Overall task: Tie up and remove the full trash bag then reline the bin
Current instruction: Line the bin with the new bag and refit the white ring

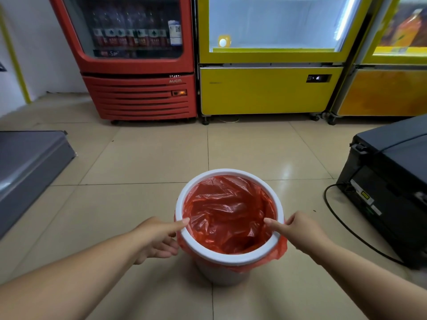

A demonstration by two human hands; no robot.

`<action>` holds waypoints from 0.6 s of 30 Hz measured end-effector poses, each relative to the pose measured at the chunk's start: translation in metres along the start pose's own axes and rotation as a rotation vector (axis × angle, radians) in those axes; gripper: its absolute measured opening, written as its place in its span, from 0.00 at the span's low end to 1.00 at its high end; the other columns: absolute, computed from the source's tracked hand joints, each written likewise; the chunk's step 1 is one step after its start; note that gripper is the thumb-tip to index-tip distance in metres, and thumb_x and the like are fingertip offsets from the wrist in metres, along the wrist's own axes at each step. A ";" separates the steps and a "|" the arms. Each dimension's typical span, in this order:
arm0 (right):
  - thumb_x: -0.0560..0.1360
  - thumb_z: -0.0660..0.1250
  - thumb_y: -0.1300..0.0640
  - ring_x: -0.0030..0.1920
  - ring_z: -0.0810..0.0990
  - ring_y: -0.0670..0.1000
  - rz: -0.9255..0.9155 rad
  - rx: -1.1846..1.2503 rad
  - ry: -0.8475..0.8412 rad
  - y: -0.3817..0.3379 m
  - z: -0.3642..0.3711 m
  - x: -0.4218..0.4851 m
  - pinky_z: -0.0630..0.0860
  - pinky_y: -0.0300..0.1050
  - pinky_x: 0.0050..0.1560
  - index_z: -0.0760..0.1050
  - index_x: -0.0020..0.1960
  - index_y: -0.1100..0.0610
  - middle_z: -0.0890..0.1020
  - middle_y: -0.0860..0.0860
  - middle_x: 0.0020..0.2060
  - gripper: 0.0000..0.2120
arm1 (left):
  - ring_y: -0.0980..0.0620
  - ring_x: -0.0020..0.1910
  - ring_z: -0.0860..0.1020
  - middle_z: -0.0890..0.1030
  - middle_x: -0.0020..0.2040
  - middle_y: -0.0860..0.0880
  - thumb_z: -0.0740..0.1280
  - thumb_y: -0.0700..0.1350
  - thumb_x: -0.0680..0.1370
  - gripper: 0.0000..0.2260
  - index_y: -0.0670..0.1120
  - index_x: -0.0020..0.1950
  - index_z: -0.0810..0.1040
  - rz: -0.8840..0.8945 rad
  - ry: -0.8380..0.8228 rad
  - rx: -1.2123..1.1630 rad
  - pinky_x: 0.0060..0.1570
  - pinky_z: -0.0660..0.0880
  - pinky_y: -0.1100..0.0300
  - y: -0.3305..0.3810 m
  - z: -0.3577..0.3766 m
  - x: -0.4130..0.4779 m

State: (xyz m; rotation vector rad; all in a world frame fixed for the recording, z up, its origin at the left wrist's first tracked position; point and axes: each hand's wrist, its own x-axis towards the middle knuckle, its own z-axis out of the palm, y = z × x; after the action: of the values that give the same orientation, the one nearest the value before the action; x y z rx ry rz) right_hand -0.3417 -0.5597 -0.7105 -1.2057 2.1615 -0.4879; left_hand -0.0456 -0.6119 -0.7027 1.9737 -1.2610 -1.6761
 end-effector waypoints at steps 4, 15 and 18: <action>0.68 0.75 0.51 0.27 0.71 0.50 0.207 0.463 -0.390 -0.006 0.002 -0.013 0.72 0.39 0.28 0.78 0.44 0.66 0.76 0.57 0.28 0.18 | 0.48 0.38 0.82 0.83 0.40 0.42 0.74 0.48 0.69 0.13 0.41 0.45 0.79 -0.021 -0.120 -0.024 0.35 0.78 0.60 -0.003 0.006 -0.003; 0.73 0.70 0.56 0.28 0.74 0.50 0.263 0.678 -0.365 -0.005 0.011 -0.018 0.77 0.37 0.27 0.75 0.49 0.67 0.78 0.58 0.32 0.14 | 0.54 0.28 0.82 0.84 0.30 0.45 0.72 0.42 0.72 0.06 0.39 0.41 0.79 -0.010 -0.150 -0.151 0.29 0.79 0.65 -0.008 0.014 0.001; 0.73 0.70 0.53 0.26 0.73 0.50 0.249 0.681 -0.364 -0.004 0.012 -0.022 0.76 0.38 0.28 0.75 0.49 0.67 0.76 0.58 0.31 0.17 | 0.53 0.29 0.83 0.84 0.30 0.45 0.73 0.42 0.72 0.07 0.40 0.39 0.78 -0.009 -0.139 -0.139 0.30 0.79 0.64 -0.007 0.013 -0.001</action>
State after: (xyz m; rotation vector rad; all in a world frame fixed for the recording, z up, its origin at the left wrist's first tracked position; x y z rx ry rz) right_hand -0.3226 -0.5432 -0.7103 -0.5824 1.6012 -0.7476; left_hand -0.0542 -0.6028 -0.7101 1.8131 -1.1463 -1.8799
